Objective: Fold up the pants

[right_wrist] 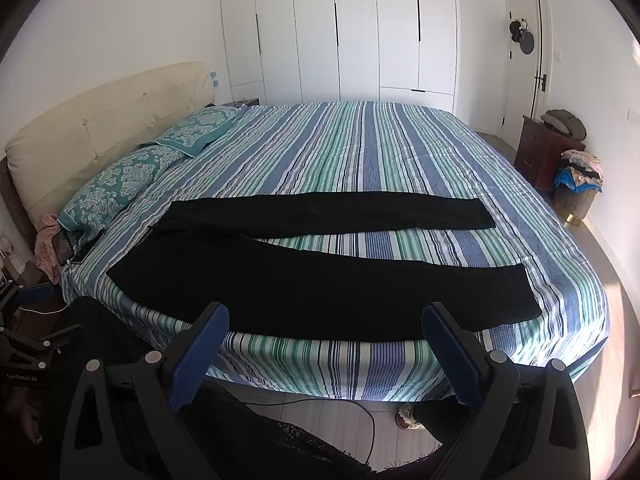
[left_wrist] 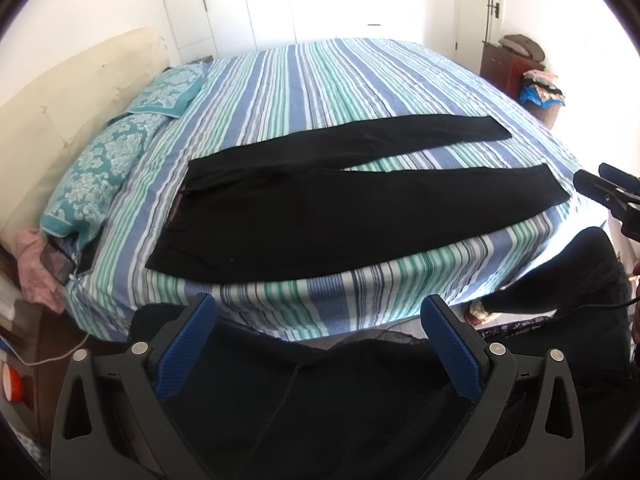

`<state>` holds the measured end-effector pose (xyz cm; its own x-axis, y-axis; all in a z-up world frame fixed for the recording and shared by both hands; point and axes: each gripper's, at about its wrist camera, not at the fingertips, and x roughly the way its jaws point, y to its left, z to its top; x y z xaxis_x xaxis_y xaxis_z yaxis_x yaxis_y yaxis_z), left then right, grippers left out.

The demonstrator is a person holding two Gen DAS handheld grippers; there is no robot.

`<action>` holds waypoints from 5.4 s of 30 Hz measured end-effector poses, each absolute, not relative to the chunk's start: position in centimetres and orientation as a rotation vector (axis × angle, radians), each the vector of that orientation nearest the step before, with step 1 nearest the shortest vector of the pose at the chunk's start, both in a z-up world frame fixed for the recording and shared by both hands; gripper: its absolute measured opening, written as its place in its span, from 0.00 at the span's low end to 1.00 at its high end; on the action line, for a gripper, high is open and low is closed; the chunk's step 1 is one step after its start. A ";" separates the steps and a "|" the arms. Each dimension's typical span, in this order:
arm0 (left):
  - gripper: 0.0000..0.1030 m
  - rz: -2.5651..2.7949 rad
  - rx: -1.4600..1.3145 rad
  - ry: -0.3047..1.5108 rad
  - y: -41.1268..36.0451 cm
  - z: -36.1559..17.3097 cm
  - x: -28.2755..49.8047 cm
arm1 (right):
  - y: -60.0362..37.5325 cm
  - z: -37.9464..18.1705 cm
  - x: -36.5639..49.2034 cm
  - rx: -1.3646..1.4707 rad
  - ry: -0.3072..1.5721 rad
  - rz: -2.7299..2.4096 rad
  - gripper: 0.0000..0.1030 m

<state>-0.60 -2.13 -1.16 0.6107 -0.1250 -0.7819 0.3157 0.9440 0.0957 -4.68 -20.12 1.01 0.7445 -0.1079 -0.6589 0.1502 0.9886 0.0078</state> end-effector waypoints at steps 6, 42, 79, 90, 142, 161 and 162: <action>0.99 -0.207 0.233 0.850 -1.7 -1.0 0.1 | -20.1 1.0 -4.7 0.063 0.708 -0.141 0.94; 0.99 -0.048 0.291 0.884 -6.5 -3.9 15.2 | -26.0 4.4 0.1 -0.077 0.520 -0.274 1.00; 0.99 -0.212 0.077 0.856 -10.1 -7.0 26.0 | -42.8 -8.7 18.1 0.161 0.855 -0.144 1.00; 0.99 -0.044 0.076 1.038 -6.4 -14.5 27.0 | -68.8 -15.5 36.6 0.343 1.092 -0.391 0.58; 0.99 -0.041 0.054 0.868 -3.4 -17.0 18.6 | -23.8 -5.6 -1.6 -0.104 0.428 -0.498 1.00; 0.99 -0.054 -0.010 0.937 -2.8 -18.3 20.2 | -28.2 -12.8 0.7 0.400 0.677 -0.117 1.00; 0.99 -0.054 -0.025 0.941 -2.6 -18.4 20.3 | -28.8 -13.4 0.7 0.453 0.695 -0.108 1.00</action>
<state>20.26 -2.62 -18.38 0.5879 -0.0572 -0.8069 0.0356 0.9984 -0.0448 0.72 -28.80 -13.40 0.7667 0.0523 -0.6399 0.2445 0.8977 0.3664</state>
